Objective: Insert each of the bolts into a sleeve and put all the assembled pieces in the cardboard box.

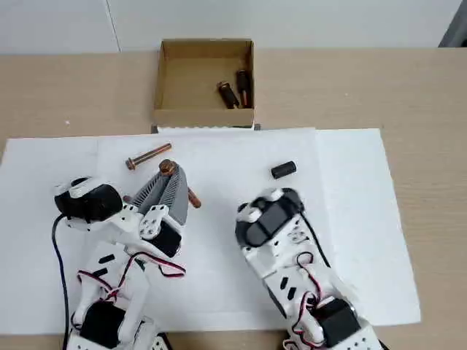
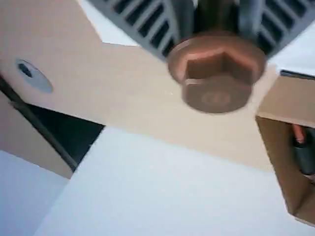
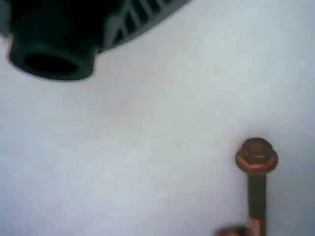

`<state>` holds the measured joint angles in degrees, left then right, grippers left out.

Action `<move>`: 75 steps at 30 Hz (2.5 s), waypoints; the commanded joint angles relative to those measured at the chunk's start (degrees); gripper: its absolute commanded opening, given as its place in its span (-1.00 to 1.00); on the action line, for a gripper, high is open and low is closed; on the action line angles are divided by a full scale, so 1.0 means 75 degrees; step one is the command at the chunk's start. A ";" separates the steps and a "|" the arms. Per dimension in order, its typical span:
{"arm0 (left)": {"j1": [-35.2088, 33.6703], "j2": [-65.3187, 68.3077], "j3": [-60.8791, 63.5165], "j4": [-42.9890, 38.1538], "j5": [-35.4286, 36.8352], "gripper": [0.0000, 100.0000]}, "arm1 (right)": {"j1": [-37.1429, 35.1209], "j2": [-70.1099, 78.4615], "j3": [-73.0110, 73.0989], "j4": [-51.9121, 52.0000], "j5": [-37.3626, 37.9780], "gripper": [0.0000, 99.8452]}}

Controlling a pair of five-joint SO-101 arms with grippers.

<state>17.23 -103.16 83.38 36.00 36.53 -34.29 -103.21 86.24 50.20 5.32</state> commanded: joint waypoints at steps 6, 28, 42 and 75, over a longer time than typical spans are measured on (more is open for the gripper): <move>0.0668 -0.0129 -0.0076 -0.0715 0.0340 -0.99 | -0.0615 -0.0053 -0.0070 -0.0428 0.0785 -0.99; 0.0727 -0.0105 -0.0111 -0.0703 0.0387 -0.99 | -0.0897 -0.0053 -0.0164 -0.1366 0.1606 -0.99; 0.1184 -0.0105 0.0252 -0.0715 0.0492 -0.99 | -0.0932 -0.0053 -0.0176 -0.1366 0.1618 -0.99; 0.1418 -0.0105 0.0592 -0.0469 0.0305 -0.99 | -0.0897 -0.0053 -0.0258 -0.1647 0.1618 -0.99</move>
<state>25.85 -103.34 88.13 30.11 39.25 -40.79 -103.12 86.68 40.88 16.84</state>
